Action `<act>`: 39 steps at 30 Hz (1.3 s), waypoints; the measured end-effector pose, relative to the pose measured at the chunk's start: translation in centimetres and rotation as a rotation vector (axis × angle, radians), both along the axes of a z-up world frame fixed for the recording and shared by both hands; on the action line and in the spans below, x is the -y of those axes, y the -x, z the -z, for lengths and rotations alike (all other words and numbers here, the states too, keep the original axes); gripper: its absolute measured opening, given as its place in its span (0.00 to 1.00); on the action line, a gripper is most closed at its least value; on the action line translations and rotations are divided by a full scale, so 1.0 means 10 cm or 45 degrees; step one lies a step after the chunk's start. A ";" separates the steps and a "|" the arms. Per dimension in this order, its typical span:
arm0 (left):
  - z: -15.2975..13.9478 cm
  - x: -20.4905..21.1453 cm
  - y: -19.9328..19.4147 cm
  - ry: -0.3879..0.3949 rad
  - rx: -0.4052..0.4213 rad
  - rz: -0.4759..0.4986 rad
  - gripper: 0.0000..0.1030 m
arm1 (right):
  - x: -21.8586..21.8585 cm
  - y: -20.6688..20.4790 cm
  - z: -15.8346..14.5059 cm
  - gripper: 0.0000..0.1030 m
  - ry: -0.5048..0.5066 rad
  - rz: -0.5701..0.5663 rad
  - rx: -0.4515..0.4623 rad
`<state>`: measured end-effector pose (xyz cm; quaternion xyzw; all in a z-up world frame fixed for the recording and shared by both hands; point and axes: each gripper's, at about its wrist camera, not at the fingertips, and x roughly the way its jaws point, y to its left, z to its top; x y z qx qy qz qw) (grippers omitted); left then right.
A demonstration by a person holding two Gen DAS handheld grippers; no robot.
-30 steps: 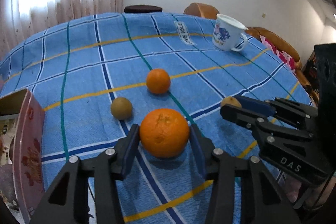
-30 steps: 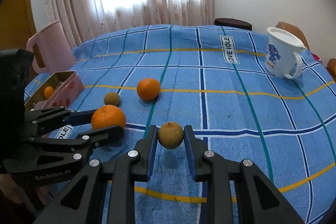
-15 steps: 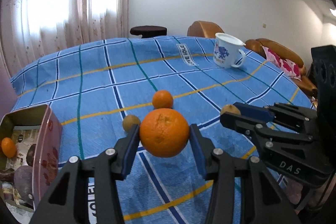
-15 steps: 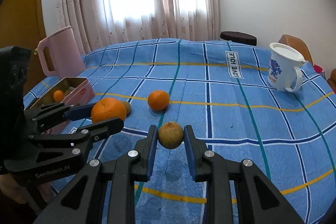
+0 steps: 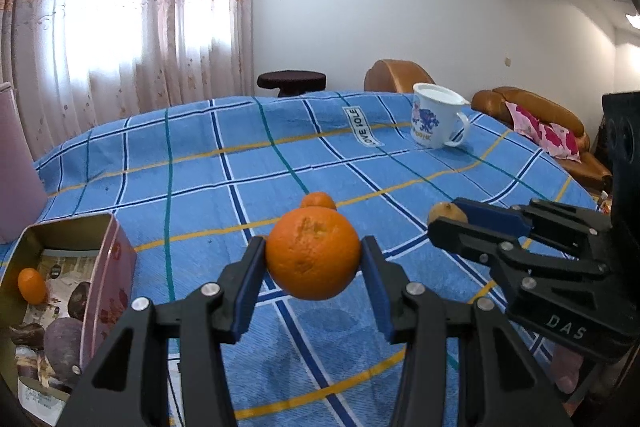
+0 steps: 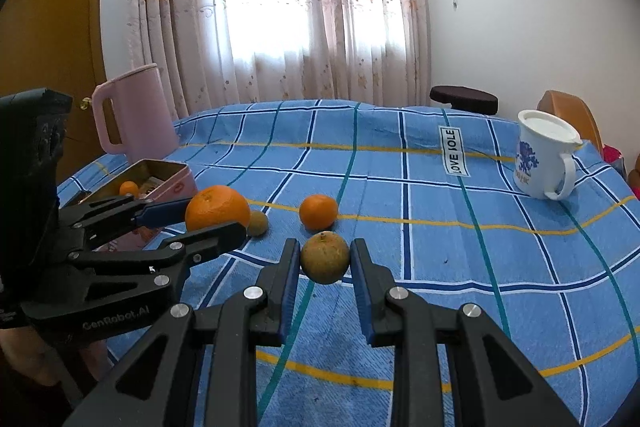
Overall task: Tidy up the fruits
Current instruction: 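Carry the orange and brown fruit into the tin box and open both tools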
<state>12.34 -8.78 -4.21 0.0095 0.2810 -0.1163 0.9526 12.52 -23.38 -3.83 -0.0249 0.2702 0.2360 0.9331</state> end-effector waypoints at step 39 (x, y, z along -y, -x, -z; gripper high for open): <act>-0.15 -0.27 0.26 0.061 0.155 -0.044 0.48 | -0.27 0.28 -0.20 0.26 0.056 -0.067 0.205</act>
